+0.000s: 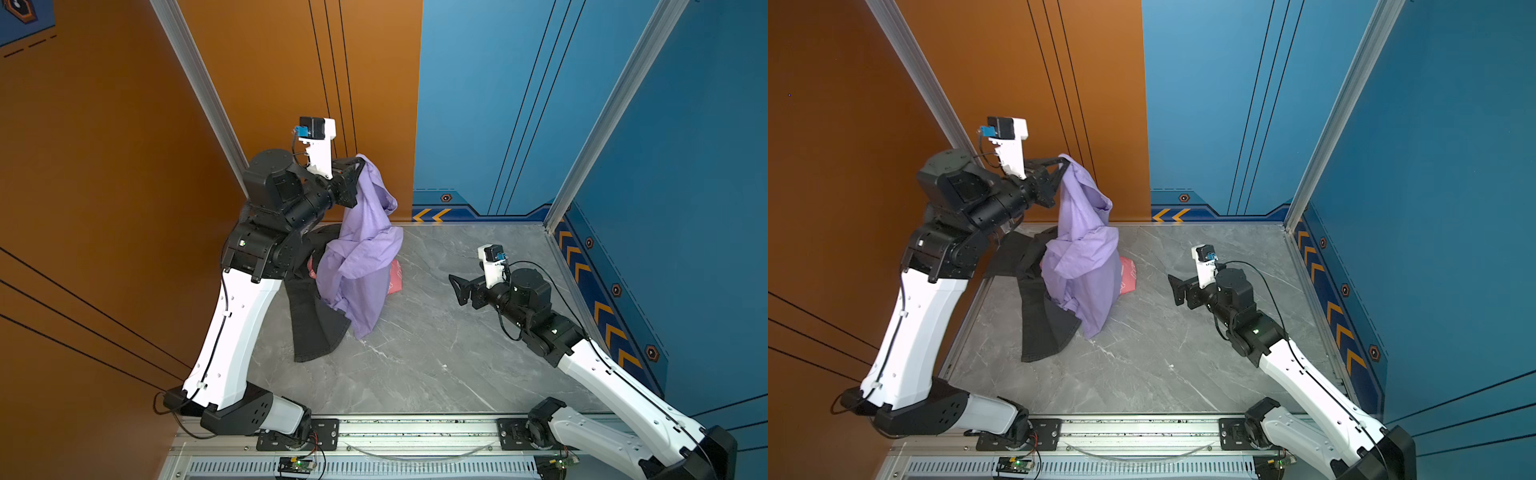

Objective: Pick out a specific cloth from the pile

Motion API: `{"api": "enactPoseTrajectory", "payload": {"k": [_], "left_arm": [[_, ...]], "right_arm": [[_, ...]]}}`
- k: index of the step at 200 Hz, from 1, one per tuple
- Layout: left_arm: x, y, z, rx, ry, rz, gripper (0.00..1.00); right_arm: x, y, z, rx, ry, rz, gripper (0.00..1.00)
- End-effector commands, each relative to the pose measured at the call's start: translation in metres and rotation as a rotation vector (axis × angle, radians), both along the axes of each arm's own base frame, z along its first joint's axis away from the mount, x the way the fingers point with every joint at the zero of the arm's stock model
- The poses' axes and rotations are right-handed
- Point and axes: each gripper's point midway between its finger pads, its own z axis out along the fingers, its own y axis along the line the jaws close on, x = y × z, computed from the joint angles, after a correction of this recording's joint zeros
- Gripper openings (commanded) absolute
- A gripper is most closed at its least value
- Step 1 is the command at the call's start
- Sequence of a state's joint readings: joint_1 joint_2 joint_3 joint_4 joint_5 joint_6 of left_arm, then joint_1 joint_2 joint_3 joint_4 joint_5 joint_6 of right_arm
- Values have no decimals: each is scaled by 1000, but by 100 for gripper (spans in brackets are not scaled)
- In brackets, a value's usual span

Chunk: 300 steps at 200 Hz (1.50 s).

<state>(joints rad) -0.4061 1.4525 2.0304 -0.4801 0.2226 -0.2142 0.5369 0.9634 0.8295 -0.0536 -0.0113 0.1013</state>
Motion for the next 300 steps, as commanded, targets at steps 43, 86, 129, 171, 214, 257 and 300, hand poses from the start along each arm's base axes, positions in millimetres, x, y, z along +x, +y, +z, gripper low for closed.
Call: {"api": "enactPoseTrajectory", "payload": {"k": [43,86,129,171,214,257,300], "left_arm": [[-13,-115,-165,184,311,-224,17],[-44,-121,-239,412,395,-271,96],[-33,-31,-210,303,372,-21,98],[-43,46,-250,238,468,178,98],[-62,86,-290,186,522,306,98],[-67,119,-304,126,555,391,98],[-65,131,-307,81,580,405,98]], "right_arm": [[-2,-42,27,22,-102,-200,100],[-9,-67,25,34,-134,-293,100],[-6,-29,6,12,-55,-124,100],[0,38,-32,-140,82,62,100],[-8,118,-70,-282,122,222,96],[-18,182,-111,-338,170,340,91],[-16,213,-154,-426,258,366,83]]}}
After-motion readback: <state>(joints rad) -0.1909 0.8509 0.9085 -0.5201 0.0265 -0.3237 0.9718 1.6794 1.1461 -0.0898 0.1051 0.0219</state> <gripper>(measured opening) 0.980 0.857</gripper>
